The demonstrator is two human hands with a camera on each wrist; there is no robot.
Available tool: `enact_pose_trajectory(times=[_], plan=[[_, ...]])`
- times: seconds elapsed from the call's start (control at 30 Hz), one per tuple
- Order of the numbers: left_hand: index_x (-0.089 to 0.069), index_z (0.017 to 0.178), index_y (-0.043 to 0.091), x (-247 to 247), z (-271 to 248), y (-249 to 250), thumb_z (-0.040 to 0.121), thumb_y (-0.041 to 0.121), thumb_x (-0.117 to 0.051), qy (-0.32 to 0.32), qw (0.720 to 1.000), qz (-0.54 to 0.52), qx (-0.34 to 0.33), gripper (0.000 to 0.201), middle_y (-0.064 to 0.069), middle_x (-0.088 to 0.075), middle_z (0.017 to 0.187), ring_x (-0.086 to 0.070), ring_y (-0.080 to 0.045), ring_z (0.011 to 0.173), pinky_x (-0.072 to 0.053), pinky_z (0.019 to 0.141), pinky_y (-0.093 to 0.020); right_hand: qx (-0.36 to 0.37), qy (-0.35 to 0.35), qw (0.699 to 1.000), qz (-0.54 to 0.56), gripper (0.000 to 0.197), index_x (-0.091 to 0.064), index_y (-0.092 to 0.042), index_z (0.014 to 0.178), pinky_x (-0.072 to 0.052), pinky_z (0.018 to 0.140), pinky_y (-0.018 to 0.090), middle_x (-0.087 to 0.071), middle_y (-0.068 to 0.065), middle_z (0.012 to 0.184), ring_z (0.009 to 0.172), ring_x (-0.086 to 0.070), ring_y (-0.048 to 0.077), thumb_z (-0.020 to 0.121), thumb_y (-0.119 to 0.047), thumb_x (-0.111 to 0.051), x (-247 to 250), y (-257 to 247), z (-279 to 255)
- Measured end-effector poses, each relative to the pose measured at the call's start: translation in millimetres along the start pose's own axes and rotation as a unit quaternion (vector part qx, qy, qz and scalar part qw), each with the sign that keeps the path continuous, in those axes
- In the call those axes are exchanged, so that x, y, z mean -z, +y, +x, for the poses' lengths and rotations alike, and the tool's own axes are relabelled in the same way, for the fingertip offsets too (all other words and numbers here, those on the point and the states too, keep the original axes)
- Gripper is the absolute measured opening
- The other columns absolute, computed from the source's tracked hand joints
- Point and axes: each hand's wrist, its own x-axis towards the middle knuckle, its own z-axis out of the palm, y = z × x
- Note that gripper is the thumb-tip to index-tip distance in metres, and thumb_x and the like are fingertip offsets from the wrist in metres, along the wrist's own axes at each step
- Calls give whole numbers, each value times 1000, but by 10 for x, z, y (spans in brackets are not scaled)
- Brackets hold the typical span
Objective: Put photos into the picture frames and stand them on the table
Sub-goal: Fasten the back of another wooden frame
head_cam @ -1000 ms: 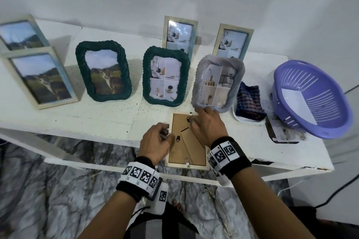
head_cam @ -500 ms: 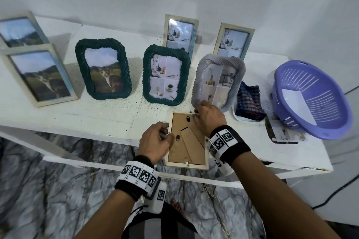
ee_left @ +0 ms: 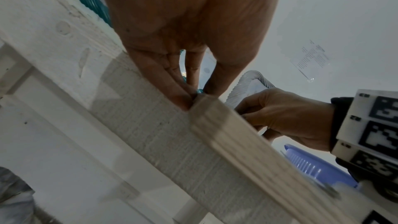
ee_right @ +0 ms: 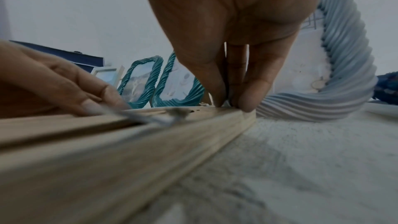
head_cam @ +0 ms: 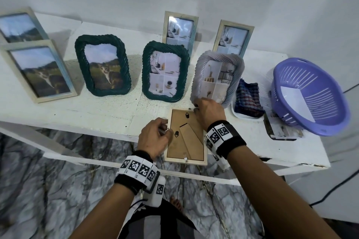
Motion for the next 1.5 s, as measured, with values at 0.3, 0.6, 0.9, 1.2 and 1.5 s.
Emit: enact_pose_trajectory(times=[0.3,0.6,0.9,1.2,1.5], plan=[[-63,116,18,-21,7,-17,86,24,-69,14,1000,11,-8,31,6,-62,95,-59,-13,87,-49,88,-28,113,44,991,63,20,-66,-12,101,-52,65,37,-60,10,100,83,-57,27,87,-27,-61,61,-61,-883],[-62,117,19,-23,7,-26,88,26,-68,6,1000,8,0,31,6,-63,96,-61,-14,90,-51,91,-32,95,34,995,-22,34,-63,-14,88,-47,70,37,-53,5,92,81,-49,24,80,-44,-50,-234,-279,-1521],[-63,116,18,-25,3,-15,87,26,-67,10,1000,17,-7,30,2,-65,100,-62,-15,91,-51,91,-32,134,55,989,37,15,-56,-19,94,-43,74,39,-49,5,95,89,-46,25,79,-17,-54,-340,-357,-1500],[-63,119,16,-37,-39,-53,89,30,-67,21,1000,-7,-16,34,1,-64,102,-62,-15,90,-51,89,-31,114,64,991,27,36,-60,-16,108,-48,73,36,-56,7,103,89,-51,23,86,-43,-54,-230,-253,-1382],[-65,123,15,-25,-67,-88,92,19,-64,20,998,-52,-18,31,1,-65,104,-60,-11,88,-54,88,-32,-88,1,996,4,55,-58,-9,111,-42,87,41,-47,10,119,106,-43,29,84,-56,-52,-140,-337,-1109]])
